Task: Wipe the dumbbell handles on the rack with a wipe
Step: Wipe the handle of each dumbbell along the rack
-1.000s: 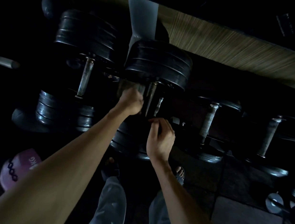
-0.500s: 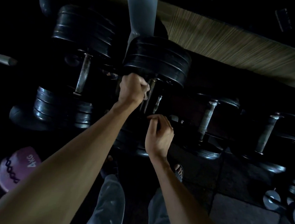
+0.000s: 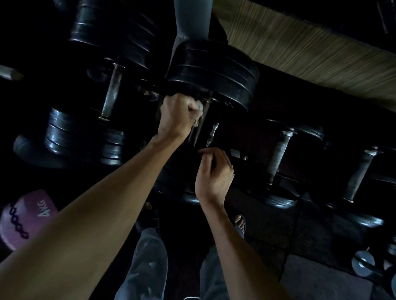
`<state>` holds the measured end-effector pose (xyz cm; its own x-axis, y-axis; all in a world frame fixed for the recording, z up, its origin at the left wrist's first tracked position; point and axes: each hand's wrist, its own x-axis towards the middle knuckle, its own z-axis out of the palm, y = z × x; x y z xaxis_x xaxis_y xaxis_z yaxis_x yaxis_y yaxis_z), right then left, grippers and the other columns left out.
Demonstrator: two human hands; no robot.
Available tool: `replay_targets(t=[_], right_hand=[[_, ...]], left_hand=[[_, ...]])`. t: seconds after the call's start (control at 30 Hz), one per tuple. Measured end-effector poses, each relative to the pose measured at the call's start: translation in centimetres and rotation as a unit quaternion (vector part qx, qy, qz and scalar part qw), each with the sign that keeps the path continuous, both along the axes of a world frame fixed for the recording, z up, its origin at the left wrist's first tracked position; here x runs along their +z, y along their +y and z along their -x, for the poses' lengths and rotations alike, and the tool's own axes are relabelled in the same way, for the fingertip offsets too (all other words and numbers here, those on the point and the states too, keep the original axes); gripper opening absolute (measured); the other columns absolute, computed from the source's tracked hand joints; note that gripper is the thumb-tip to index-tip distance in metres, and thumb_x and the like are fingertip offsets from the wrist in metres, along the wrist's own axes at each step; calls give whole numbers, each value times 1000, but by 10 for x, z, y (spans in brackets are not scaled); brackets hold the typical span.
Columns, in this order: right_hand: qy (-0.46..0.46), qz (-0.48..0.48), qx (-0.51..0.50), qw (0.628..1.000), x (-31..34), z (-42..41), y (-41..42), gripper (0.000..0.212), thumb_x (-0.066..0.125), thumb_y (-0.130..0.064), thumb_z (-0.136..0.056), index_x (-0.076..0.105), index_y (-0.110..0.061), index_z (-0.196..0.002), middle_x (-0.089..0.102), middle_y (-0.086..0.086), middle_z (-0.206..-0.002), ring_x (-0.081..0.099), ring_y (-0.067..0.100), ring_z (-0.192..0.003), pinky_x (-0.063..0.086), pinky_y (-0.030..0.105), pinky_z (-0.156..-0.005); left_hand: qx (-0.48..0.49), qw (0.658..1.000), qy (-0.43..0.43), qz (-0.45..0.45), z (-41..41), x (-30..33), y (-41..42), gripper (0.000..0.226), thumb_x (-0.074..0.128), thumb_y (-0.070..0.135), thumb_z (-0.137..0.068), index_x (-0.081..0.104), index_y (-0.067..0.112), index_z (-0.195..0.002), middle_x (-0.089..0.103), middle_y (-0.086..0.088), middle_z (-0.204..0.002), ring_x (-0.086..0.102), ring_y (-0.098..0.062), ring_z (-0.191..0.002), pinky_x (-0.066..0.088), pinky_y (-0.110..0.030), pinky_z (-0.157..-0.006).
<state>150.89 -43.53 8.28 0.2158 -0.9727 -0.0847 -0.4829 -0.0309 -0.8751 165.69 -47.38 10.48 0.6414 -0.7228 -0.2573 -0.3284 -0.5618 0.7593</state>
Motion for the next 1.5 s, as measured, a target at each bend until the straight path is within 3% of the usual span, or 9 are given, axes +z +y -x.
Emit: replay_targets(t=[0.17,0.33,0.43,0.57,0.7,0.8,0.9,1.13,1.5], right_hand=[[5,9,-3,1000,0,0,1,32,42,-24,-88,70,-15,-76,67,-7,-76,61,9,-72,48,28,-65],[1,3,-2,1000,-2,0,1,29,43,-23,-88,71,-19,-81,68,-9,-79,63,9,-76,52,35,-68],[-8,-82,-13,996,2,0,-4,31,50,-31,-87,72,-29,-108,69,-8,-94,65,8,-81,55,33,-68],[1,-187,135,973,13,13,-35,62,69,-30,-91,44,-39,-147,49,-14,-134,52,-1,-118,48,26,-102],[3,-220,248,943,24,20,-64,28,76,-26,-88,70,-24,-116,54,-14,-139,50,1,-130,43,34,-111],[-41,-216,252,943,26,15,-72,18,78,-14,-86,66,-7,-97,72,-7,-109,66,1,-103,51,19,-87],[-17,-66,194,979,21,4,-77,8,72,-7,-89,65,-7,-91,69,-3,-82,67,7,-75,54,24,-68],[100,209,183,955,-5,-31,-96,19,63,-4,-94,72,-3,-111,71,12,-103,69,25,-96,59,38,-85],[108,42,439,891,-6,-13,-96,12,63,-13,-97,74,-7,-96,60,-6,-96,57,2,-86,49,25,-79]], left_hand=[[-96,991,-5,-93,3,-5,31,9,74,3,-84,77,7,-76,74,-1,-84,70,-6,-76,60,-23,-71],[-41,998,-13,-36,1,4,10,4,75,10,-85,77,8,-82,73,0,-73,69,-7,-59,61,-28,-58],[-79,996,6,-42,0,6,19,2,75,11,-85,77,10,-85,75,2,-83,70,-3,-70,57,-16,-64],[-152,983,94,-36,-8,15,51,9,82,16,-79,78,15,-87,75,7,-79,70,2,-73,50,-9,-69],[-170,977,129,-13,-8,20,64,19,78,9,-81,77,17,-98,76,10,-90,70,1,-88,52,-13,-83],[-128,982,141,17,-5,17,68,19,76,7,-83,74,17,-99,75,7,-92,70,-2,-88,53,-15,-82],[-55,997,-19,56,12,5,80,13,65,10,-92,72,14,-102,73,5,-98,68,-7,-90,51,-16,-83],[48,989,-132,46,46,-17,98,39,36,27,-100,71,10,-94,72,-3,-100,62,-24,-107,46,-48,-97],[49,989,-133,40,43,-17,98,38,37,25,-98,66,11,-79,66,0,-79,58,-23,-81,46,-43,-81]])
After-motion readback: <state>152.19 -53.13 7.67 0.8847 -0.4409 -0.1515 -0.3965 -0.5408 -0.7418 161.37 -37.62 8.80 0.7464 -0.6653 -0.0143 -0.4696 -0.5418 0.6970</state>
